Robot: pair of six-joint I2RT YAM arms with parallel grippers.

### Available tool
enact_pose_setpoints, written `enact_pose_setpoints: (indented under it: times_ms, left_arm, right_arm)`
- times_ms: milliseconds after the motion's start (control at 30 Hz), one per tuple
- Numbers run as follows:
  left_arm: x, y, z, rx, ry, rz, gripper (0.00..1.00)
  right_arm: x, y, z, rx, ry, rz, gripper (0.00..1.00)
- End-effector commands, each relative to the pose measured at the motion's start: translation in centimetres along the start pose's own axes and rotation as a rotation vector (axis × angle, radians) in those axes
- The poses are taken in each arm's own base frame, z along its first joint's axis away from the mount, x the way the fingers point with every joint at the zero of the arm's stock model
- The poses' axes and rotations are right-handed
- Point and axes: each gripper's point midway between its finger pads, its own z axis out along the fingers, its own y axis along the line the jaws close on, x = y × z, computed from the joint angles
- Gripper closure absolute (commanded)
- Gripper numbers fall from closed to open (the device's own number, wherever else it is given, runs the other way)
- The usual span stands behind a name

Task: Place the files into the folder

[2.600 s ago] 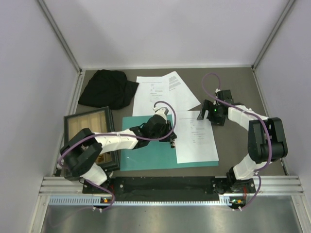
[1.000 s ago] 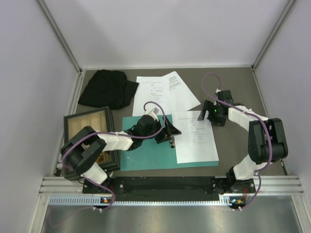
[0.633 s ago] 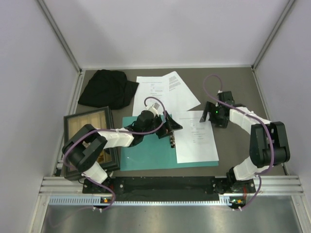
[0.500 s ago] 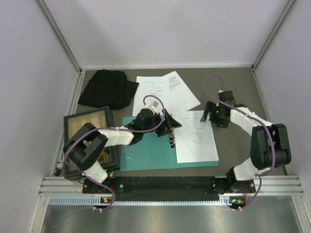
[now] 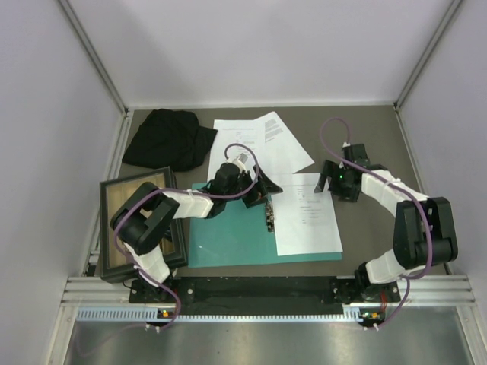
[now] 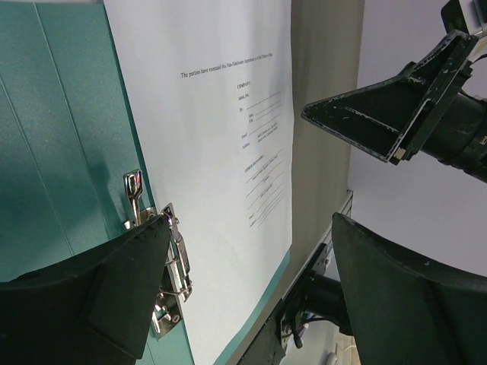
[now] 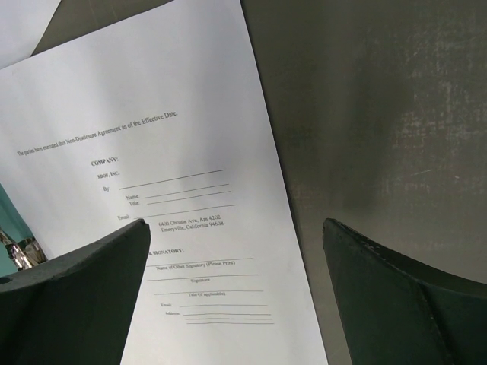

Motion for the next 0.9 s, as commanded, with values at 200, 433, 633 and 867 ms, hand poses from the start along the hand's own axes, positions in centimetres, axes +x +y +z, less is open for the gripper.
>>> enact_pose_setpoints:
  times_ms: [200, 433, 633, 867]
  left_arm:
    - [-1.8, -0.9, 1.4, 0.04, -0.016, 0.069, 0.1]
    - [-2.9, -2.6, 0.5, 0.025, -0.028, 0.204, 0.09]
    - [-5.0, -6.3, -2.1, 0.007, -0.059, 0.345, 0.07]
    - [-5.7, -5.3, -7.1, -0.108, -0.12, 0.424, 0.06]
  right_arm:
    - [-0.2, 0.4, 0.8, -0.023, 0.006, -0.027, 0.05]
    - [-0.1, -0.4, 1.6, 0.031, 0.012, -0.09, 0.05]
    - [1.8, 0.3, 2.0, 0.088, 0.054, -0.128, 0.05]
    - [3.1, 2.3, -0.2, 0.004, 0.055, -0.103, 0.05]
